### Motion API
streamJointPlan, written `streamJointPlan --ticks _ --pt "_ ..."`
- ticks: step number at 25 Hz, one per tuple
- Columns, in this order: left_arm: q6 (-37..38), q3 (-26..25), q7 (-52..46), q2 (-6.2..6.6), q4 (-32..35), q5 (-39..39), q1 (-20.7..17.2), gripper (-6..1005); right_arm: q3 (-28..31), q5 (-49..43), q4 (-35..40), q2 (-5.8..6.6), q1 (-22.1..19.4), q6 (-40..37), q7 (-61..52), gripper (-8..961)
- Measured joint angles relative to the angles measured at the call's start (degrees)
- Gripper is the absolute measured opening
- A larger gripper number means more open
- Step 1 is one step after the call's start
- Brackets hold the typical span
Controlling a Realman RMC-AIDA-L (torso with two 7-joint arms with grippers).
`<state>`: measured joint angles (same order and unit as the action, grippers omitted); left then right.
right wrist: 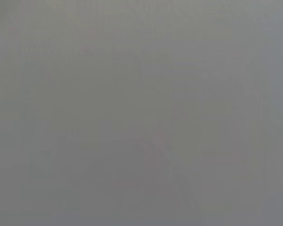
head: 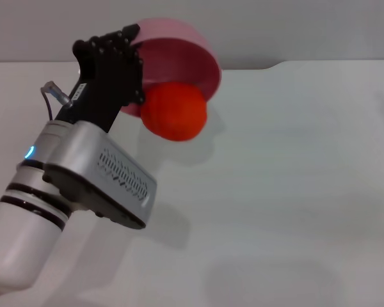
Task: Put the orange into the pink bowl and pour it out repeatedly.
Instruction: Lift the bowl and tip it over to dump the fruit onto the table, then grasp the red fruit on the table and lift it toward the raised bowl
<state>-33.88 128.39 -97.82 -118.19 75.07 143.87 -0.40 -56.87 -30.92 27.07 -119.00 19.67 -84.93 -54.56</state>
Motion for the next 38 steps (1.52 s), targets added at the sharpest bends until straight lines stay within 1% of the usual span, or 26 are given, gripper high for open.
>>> streamJointPlan --ticks 2,5,6,12,17,19,21,23,28,31,34,35,36,37,38 --pt "-4.42 0.81 1.24 -0.04 -2.40 -0.08 0.78 44 0.00 -0.15 -0.07 -0.01 -0.01 -0.29 -0.11 639" --pt "-4.42 0.81 1.24 -0.04 -2.40 -0.08 0.78 44 0.01 -0.37 -0.14 -0.01 0.17 -0.56 -0.24 639" --pt "-8.33 1.53 1.70 -0.10 -5.03 -0.14 1.98 44 0.01 -0.42 -0.16 -0.01 0.31 -0.57 -0.27 639" --pt "-8.37 1.70 0.96 -0.27 -6.00 -1.26 3.43 44 0.01 -0.66 -0.30 0.03 1.04 -0.59 -0.42 639" --pt "-8.82 1.73 0.92 -0.31 -7.97 -4.19 5.82 44 0.58 -0.78 -0.34 0.28 0.80 -0.59 -0.50 640" --pt "-8.98 1.57 0.93 -0.30 -8.92 -4.48 6.57 44 0.89 -0.80 -0.19 0.59 0.11 -0.45 -0.53 640" --pt "-8.98 1.37 0.99 -0.30 -9.96 -4.84 7.44 44 1.20 -0.97 0.01 1.19 -0.98 -0.14 -0.54 640" --pt "-8.99 1.37 1.29 -0.30 -11.63 -5.77 8.81 44 1.56 -1.36 0.01 1.76 -1.85 -0.03 -0.55 640" --pt "-10.16 1.79 1.29 -0.44 -16.36 -7.07 12.30 44 1.73 -1.77 0.05 2.66 -3.20 1.38 -0.57 640" --pt "-9.62 1.63 0.84 -0.48 -16.80 -9.55 13.77 44 1.76 -3.13 0.10 2.86 -2.89 3.57 -0.56 640" --pt "-7.73 0.44 -1.78 -0.22 -15.75 -13.72 15.27 44 1.76 -4.82 0.24 2.86 -2.22 5.17 -0.36 640" --pt "-7.73 0.44 -1.78 -0.22 -15.75 -13.72 15.27 44 1.77 -5.08 0.35 2.83 -2.05 5.33 -0.34 640" --pt "-5.29 -0.96 -4.10 -0.08 -14.45 -14.98 15.74 44 1.77 -5.13 0.56 2.74 -1.95 5.33 -0.33 641" --pt "1.23 -4.61 -7.61 -0.03 -11.66 -16.14 16.14 44 1.77 -5.17 0.84 2.61 -1.88 5.35 -0.32 641" --pt "3.94 -5.98 -8.76 -0.05 -10.55 -16.52 16.23 44 1.75 -5.20 1.24 2.44 -1.88 5.35 -0.31 641"
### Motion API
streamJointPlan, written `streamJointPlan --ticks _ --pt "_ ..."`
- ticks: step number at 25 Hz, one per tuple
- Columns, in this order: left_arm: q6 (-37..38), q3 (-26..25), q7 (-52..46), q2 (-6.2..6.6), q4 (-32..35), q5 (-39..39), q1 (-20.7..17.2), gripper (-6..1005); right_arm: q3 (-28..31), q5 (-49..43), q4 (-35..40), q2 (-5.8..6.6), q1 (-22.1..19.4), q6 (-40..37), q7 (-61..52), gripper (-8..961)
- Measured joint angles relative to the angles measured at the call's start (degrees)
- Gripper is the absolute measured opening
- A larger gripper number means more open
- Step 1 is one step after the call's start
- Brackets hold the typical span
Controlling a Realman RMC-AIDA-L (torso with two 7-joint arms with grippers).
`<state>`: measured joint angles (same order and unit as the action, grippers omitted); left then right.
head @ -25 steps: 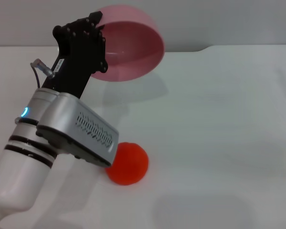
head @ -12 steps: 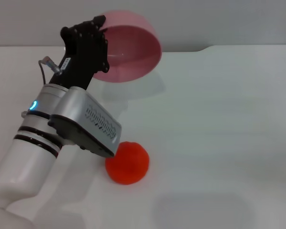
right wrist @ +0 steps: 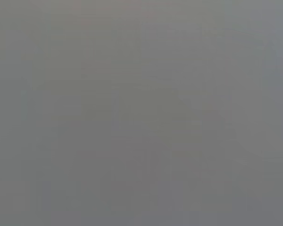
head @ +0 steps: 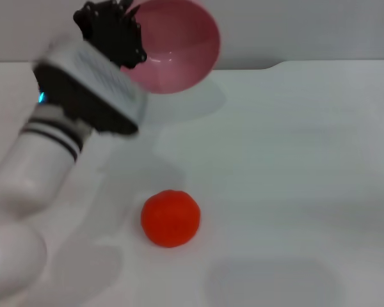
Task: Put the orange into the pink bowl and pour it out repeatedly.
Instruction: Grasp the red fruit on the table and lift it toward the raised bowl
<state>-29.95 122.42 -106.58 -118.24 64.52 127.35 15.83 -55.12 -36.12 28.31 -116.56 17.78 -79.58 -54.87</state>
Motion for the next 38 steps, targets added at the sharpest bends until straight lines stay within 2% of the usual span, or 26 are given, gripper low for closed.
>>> streamJointPlan --ticks 4,8,11,14,15,18,19,20,22,23,24,25,27,30,32,36,38 --pt "16.76 -8.28 -6.80 0.13 6.24 -2.01 1.16 44 -0.47 -0.26 1.02 -0.29 -0.16 -0.32 -0.02 641" --pt "35.80 -19.09 -13.38 0.23 10.52 -3.75 3.74 44 -0.72 -2.37 1.58 -0.31 0.03 -0.61 -0.26 641" --pt "53.08 -31.16 -15.83 0.25 11.11 -8.49 7.56 44 -0.80 -6.72 3.00 -0.36 0.27 -0.71 -1.46 641" --pt "70.69 -45.43 -16.01 0.56 7.23 -12.62 12.85 44 -0.81 -15.04 6.29 -0.28 0.45 -0.40 -5.67 640" --pt "78.56 -52.49 -16.06 0.95 3.72 -13.05 15.86 44 -0.74 -18.51 7.73 -0.17 0.55 -0.33 -7.73 640" --pt "92.14 -66.60 -16.29 3.15 -5.31 -11.69 22.24 44 -0.44 -29.68 12.88 0.32 1.30 -0.55 -15.01 639" --pt "92.14 -66.60 -16.29 3.15 -5.31 -11.69 22.24 44 -0.26 -35.32 16.10 0.54 1.57 -0.65 -19.00 639" --pt "96.50 -72.37 -16.95 4.58 -9.51 -10.49 24.17 44 -0.23 -39.76 18.59 0.67 1.82 -0.75 -22.47 639" --pt "96.50 -72.37 -16.95 4.58 -9.51 -10.49 24.17 44 -0.11 -48.94 24.28 1.14 2.72 -1.24 -30.69 639" --pt "97.36 -74.99 -18.19 5.50 -10.57 -9.19 23.89 44 -0.05 -52.65 26.33 1.41 3.44 -1.74 -33.96 639" --pt "97.36 -74.99 -18.19 5.50 -10.57 -9.19 23.89 44 -0.05 -56.68 28.05 1.79 4.53 -2.91 -37.75 639" --pt "97.36 -74.99 -18.19 5.50 -10.57 -9.19 23.89 44 -0.02 -60.45 29.03 2.24 5.86 -4.56 -41.17 639" --pt "96.63 -75.29 -21.24 6.97 -9.38 -6.64 21.43 44 -0.19 -66.84 30.23 2.95 8.93 -7.98 -46.98 639" --pt "96.62 -75.54 -21.89 7.40 -9.25 -5.89 20.56 44 -2.14 -74.88 30.77 3.01 13.94 -10.73 -52.73 639" --pt "97.35 -75.27 -22.01 7.46 -8.51 -5.85 19.83 44 -4.22 -80.00 30.85 1.95 16.99 -11.37 -54.65 640" --pt "98.38 -75.19 -22.04 7.03 -6.76 -5.84 18.93 44 -6.65 -88.06 30.31 -1.60 22.18 -10.62 -55.32 640" --pt "98.75 -75.06 -22.05 6.78 -6.18 -5.85 18.86 44 -8.88 -89.41 27.66 -2.30 24.74 -10.01 -55.69 640"
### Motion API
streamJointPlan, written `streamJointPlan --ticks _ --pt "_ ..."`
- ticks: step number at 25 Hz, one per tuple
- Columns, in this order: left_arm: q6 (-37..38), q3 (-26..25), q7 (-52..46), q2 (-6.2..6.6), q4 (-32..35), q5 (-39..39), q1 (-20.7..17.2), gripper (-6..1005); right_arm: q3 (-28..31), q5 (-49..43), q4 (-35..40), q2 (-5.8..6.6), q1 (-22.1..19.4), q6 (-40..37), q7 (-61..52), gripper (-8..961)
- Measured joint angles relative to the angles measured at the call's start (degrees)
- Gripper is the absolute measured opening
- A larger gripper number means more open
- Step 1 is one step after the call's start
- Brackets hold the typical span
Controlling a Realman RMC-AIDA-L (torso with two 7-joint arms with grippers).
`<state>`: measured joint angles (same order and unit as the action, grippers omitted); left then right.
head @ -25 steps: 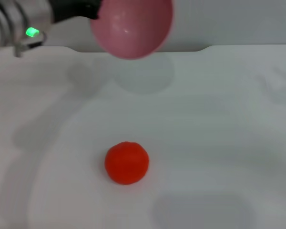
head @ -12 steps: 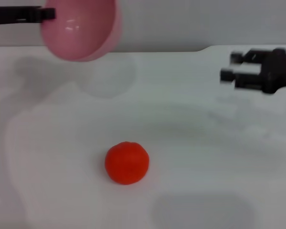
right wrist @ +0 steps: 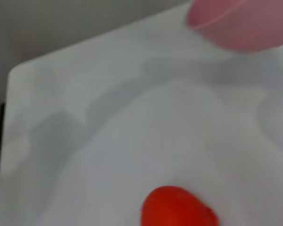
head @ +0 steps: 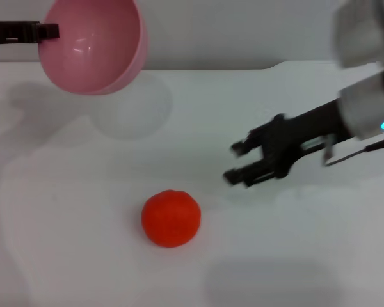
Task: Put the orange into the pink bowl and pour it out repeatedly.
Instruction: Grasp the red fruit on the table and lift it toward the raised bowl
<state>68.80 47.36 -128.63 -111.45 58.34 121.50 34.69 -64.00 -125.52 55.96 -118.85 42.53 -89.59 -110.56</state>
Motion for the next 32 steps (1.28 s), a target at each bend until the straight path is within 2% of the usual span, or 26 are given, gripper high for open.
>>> streamJointPlan --ticks 3,8,12,13,19,26,32 --pt "0.22 0.09 -0.02 -0.04 0.40 0.00 -0.04 44 -4.40 0.04 -3.74 -0.04 3.10 1.57 -1.22 640" --pt "0.67 0.12 0.03 -0.22 0.55 -0.01 -0.19 44 -9.82 2.13 -6.33 -0.14 5.03 3.83 -1.86 640" --pt "1.68 0.15 0.03 -0.81 0.70 -0.01 -0.43 44 -13.35 4.64 -6.96 -0.22 5.82 4.79 -2.03 641" --pt "1.92 0.19 0.23 -1.35 1.04 -0.02 -0.54 44 -14.25 4.84 -7.29 -0.29 6.03 5.57 -2.04 641" --pt "2.18 0.26 0.50 -2.51 2.43 -0.03 -0.67 45 -19.68 7.70 -11.35 -0.45 7.45 11.91 -2.13 641" --pt "3.22 0.28 0.56 -3.26 4.09 -0.04 -0.42 45 -25.77 9.98 -14.91 -0.58 8.47 20.12 -2.99 640" --pt "4.12 0.28 0.58 -3.55 4.81 -0.04 -0.23 45 -28.08 11.68 -16.79 -0.67 8.58 23.46 -3.31 640"
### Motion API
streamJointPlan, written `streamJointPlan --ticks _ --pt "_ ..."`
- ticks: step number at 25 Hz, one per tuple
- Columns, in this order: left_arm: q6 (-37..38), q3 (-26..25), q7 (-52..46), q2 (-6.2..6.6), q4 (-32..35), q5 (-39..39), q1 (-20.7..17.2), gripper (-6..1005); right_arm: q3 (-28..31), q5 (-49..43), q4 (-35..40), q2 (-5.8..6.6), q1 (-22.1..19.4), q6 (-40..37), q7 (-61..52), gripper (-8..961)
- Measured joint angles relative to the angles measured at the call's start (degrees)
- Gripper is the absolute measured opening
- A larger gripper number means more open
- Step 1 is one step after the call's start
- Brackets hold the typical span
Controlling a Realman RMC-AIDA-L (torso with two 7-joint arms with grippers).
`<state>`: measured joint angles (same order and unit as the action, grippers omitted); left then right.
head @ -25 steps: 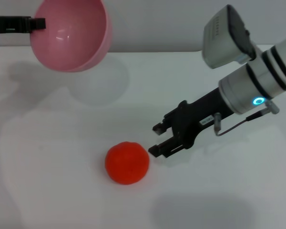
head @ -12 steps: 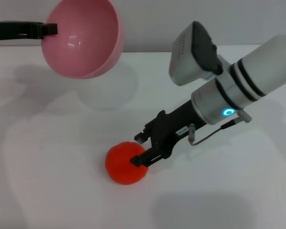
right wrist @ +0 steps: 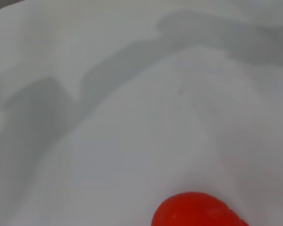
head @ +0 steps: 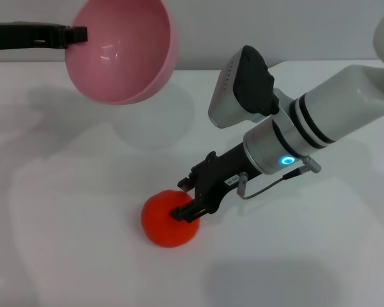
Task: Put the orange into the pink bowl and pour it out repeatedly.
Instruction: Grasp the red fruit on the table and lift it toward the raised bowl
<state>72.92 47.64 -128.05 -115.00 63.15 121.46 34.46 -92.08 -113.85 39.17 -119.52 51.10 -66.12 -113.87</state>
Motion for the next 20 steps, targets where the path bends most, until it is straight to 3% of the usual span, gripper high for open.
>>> streamJointPlan --ticks 11,20 --pt "1.49 0.00 -0.13 -0.59 2.09 0.01 -0.34 45 -1.69 2.91 -4.41 -0.10 -0.07 1.97 -0.03 631" --pt "2.10 0.00 -0.07 -0.69 2.57 0.01 -0.48 45 -1.79 2.94 -4.72 -0.07 -1.28 2.60 0.20 293"
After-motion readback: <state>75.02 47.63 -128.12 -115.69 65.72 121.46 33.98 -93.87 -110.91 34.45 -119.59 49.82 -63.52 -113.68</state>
